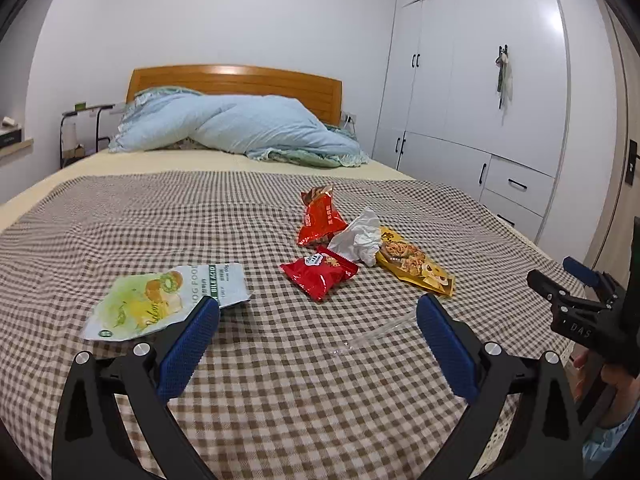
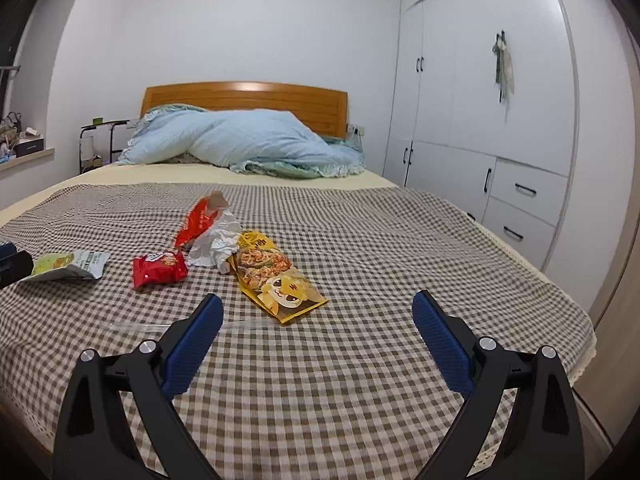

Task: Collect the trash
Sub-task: 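Move both open tools toward the wrappers on the bedspread, then grasp the red candy packet with the left tool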

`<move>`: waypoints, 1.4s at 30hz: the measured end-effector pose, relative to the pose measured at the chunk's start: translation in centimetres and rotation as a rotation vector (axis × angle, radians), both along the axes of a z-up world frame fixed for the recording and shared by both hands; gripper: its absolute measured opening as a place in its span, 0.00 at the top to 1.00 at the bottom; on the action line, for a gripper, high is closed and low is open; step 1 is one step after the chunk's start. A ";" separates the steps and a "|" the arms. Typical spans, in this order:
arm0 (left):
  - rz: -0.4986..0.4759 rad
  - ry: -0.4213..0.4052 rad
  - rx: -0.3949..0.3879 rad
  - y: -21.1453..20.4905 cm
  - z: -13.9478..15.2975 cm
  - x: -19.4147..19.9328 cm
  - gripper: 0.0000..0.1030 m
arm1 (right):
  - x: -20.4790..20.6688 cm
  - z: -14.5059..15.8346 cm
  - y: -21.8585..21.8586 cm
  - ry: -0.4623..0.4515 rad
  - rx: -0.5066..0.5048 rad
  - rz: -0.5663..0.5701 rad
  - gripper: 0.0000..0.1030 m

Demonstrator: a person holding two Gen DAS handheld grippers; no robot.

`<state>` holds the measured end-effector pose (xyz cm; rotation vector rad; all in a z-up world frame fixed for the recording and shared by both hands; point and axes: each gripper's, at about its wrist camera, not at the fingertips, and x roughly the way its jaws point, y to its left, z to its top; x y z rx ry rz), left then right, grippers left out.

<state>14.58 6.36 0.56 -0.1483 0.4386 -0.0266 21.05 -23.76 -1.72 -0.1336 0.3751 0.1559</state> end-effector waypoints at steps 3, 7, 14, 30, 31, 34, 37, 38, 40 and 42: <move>-0.010 0.008 -0.015 0.0 0.1 1.1 0.07 | 1.2 -0.2 0.5 0.043 0.000 0.013 0.11; -0.015 0.024 -0.019 -0.1 0.3 2.6 0.07 | 2.6 -0.6 1.8 0.082 -0.025 0.023 0.11; -0.028 0.072 -0.035 -0.4 0.3 5.7 0.07 | 5.2 -0.9 3.6 0.120 -0.051 0.037 0.11; -0.115 0.302 0.129 -2.8 -1.8 14.9 0.07 | 11.9 -2.3 3.9 0.246 -0.120 0.075 0.11; -0.132 0.332 0.148 -2.9 -2.0 15.9 0.07 | 12.4 -2.4 3.9 0.258 -0.125 0.077 0.11; -0.150 0.395 0.190 -2.9 -2.7 18.5 0.07 | 13.5 -2.7 3.7 0.284 -0.121 0.090 0.11; -0.171 0.454 0.191 -2.8 -4.0 20.8 0.07 | 14.7 -3.2 3.4 0.314 -0.111 0.098 0.11; -0.175 0.473 0.192 -2.8 -4.5 21.3 0.07 | 15.2 -3.4 3.4 0.330 -0.110 0.104 0.11; -0.183 0.521 0.215 -3.0 -5.8 22.7 0.07 | 16.0 -3.9 3.5 0.352 -0.117 0.111 0.11; -0.167 0.536 0.235 -2.8 -6.5 23.5 0.07 | 16.7 -4.3 3.7 0.373 -0.124 0.127 0.11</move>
